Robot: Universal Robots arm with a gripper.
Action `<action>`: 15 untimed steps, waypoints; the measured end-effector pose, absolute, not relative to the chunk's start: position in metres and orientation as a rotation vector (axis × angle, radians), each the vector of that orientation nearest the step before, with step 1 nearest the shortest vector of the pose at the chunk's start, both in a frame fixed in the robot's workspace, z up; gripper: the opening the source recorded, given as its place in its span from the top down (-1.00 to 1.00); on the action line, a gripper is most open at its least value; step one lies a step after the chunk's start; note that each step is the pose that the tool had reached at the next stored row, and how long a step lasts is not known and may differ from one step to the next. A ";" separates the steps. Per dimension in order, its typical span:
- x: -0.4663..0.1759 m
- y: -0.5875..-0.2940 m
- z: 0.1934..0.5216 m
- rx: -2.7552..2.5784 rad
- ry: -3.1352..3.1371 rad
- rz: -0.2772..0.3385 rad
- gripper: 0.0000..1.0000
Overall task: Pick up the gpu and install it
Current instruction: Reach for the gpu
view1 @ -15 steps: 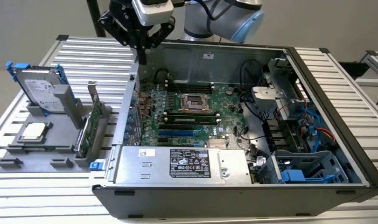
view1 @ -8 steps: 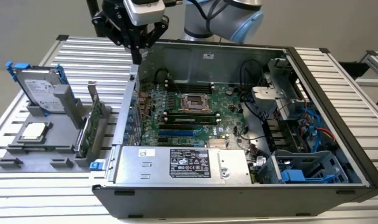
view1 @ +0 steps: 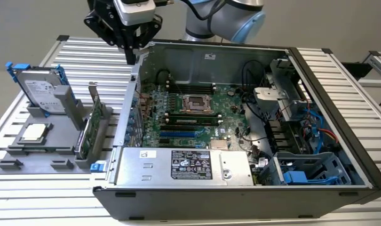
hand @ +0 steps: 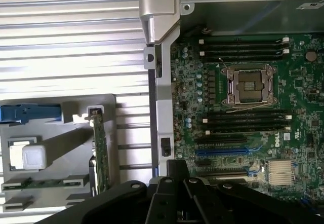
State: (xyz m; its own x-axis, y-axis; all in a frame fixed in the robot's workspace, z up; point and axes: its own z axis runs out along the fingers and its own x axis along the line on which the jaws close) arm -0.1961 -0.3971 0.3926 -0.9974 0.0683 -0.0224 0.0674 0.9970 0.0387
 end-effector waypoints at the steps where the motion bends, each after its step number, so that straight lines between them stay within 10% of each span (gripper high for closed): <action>1: -0.198 -0.397 0.393 0.106 3.115 0.059 1.00; 15: -0.220 -0.397 0.393 0.106 3.116 0.059 1.00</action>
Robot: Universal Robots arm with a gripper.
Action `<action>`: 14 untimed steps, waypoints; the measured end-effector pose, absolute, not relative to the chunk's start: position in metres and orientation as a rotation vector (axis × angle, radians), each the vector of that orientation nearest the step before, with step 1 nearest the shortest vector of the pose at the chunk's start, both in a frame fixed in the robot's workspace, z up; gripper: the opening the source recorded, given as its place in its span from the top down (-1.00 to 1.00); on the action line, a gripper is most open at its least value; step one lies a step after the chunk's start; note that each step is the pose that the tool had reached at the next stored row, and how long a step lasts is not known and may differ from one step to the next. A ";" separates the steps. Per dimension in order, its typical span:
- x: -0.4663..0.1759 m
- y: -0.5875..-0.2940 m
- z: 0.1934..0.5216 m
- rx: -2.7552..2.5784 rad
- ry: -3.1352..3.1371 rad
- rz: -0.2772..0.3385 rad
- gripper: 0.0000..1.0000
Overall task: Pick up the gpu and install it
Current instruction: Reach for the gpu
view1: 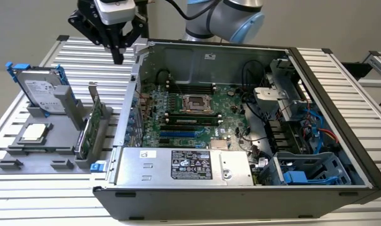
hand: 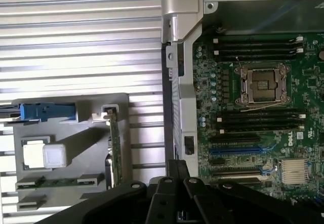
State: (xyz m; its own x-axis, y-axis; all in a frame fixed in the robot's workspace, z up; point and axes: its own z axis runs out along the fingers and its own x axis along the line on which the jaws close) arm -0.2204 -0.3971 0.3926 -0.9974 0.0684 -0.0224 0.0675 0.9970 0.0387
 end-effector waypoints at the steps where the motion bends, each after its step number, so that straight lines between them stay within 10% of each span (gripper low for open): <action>1: -0.222 -0.397 0.393 0.106 3.116 0.059 1.00; 14: -0.242 -0.397 0.393 0.106 3.115 0.059 1.00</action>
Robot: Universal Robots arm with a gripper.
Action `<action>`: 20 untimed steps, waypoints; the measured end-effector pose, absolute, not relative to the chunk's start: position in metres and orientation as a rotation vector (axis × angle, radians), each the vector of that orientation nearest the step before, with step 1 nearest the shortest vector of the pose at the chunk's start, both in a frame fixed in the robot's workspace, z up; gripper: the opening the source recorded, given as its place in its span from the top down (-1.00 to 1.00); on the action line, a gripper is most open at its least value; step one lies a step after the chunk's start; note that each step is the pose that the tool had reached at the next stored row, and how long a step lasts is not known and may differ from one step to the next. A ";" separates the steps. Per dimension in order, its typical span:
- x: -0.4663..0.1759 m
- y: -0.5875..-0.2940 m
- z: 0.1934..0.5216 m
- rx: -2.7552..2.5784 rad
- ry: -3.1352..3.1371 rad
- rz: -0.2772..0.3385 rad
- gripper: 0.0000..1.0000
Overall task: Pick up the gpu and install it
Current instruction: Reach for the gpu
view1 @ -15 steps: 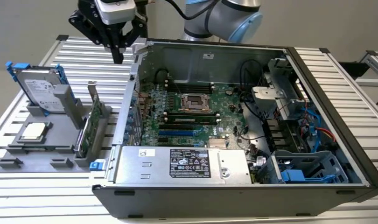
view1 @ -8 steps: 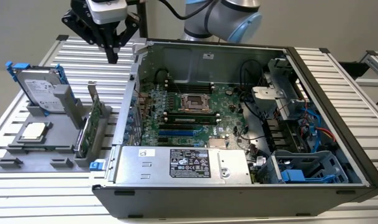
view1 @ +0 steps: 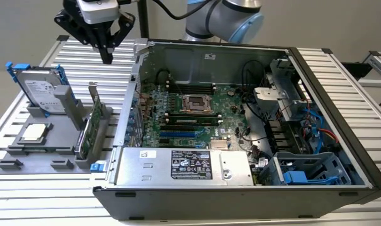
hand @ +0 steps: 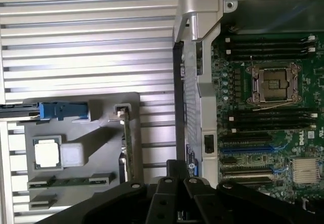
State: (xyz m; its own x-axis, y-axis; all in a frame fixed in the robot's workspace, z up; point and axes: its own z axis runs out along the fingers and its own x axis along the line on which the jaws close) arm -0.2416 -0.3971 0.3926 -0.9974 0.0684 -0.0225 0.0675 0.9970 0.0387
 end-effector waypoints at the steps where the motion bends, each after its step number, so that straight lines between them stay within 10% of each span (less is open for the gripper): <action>1: -0.243 -0.397 0.393 0.106 3.116 0.059 1.00; 20: -0.263 -0.411 0.393 0.113 3.117 0.059 1.00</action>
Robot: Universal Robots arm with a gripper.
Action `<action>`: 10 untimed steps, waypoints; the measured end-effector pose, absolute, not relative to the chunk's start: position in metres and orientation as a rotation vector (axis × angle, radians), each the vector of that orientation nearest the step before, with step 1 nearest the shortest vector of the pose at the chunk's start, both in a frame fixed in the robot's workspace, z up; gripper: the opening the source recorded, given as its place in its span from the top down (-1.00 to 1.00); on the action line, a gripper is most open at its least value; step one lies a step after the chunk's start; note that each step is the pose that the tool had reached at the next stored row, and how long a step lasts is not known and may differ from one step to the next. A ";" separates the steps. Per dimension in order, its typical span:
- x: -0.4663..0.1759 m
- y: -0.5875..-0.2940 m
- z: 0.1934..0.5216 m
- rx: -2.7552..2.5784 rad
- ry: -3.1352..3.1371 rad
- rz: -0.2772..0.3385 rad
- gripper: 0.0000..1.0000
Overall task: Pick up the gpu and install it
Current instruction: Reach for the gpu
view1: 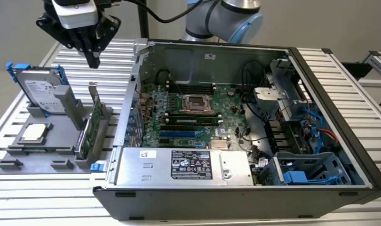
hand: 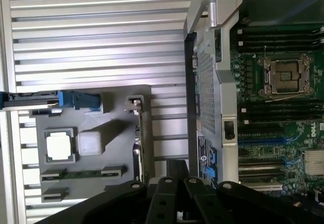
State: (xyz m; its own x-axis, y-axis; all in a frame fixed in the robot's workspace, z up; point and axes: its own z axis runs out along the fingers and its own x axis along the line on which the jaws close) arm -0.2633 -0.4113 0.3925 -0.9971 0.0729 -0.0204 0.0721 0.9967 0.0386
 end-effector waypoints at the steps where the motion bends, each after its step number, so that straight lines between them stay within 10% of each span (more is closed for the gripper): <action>1: -0.265 -0.412 0.393 0.114 3.117 0.059 1.00; 10: -0.283 -0.417 0.393 0.116 3.117 0.059 1.00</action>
State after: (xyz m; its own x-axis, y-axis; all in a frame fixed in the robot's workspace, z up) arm -0.2828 -0.4170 0.3925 -0.9970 0.0750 -0.0204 0.0742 0.9965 0.0386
